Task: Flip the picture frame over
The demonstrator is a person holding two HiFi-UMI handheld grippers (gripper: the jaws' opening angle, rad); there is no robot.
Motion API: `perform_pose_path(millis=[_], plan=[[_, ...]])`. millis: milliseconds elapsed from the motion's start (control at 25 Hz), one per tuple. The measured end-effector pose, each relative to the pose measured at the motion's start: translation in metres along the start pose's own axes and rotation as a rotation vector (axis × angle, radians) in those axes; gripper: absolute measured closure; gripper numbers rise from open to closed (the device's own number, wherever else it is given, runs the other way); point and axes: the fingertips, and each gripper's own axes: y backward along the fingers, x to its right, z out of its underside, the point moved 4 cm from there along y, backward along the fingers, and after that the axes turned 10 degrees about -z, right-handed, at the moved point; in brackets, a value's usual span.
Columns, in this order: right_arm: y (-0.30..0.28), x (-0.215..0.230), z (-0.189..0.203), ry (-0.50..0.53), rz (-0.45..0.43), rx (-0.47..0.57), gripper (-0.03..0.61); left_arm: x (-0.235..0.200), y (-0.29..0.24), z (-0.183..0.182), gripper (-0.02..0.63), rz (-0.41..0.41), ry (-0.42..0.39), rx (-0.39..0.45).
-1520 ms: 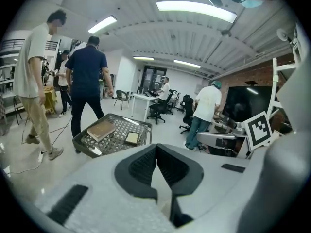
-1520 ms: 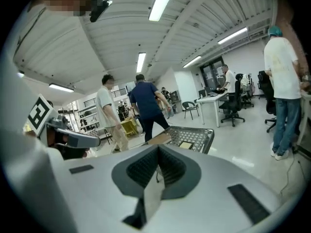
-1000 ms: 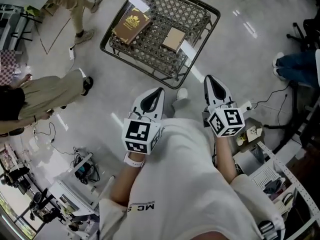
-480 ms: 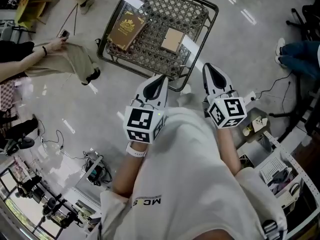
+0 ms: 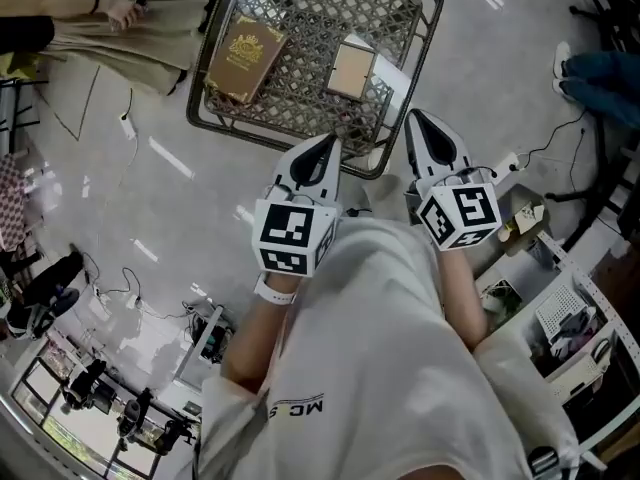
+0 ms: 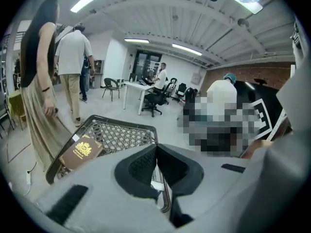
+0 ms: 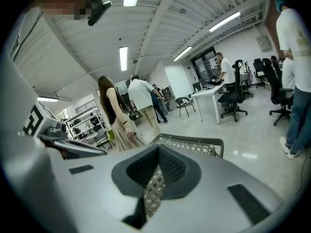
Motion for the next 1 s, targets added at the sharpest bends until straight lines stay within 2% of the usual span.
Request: perform_pose_path(millis=[200,760,800,840,880,1000], plan=[[-0.014,0.008,0.014,-0.026,0.037,-0.028,0.561,-0.013,-0.028,0.009,0.588,0.016,0.006,-0.047],[-0.027,0.063,0.069,-0.069,0.117,-0.062,0.561,-0.003,-0.125,0.052,0.586,0.046,-0.027,-0.119],[-0.029,0.067,0.073,-0.072,0.116,-0.066,0.561,-0.003,-0.134,0.054,0.581,0.041,-0.029,-0.122],[-0.030,0.071,0.077,-0.074,0.114,-0.072,0.561,-0.002,-0.143,0.057,0.531,0.035,-0.030,-0.127],[-0.030,0.075,0.081,-0.074,0.112,-0.081,0.561,-0.001,-0.151,0.060,0.515,0.031,-0.027,-0.134],[-0.029,0.085,0.089,-0.058,0.111,-0.117,0.561,0.004,-0.172,0.067,0.512,0.021,-0.019,-0.150]])
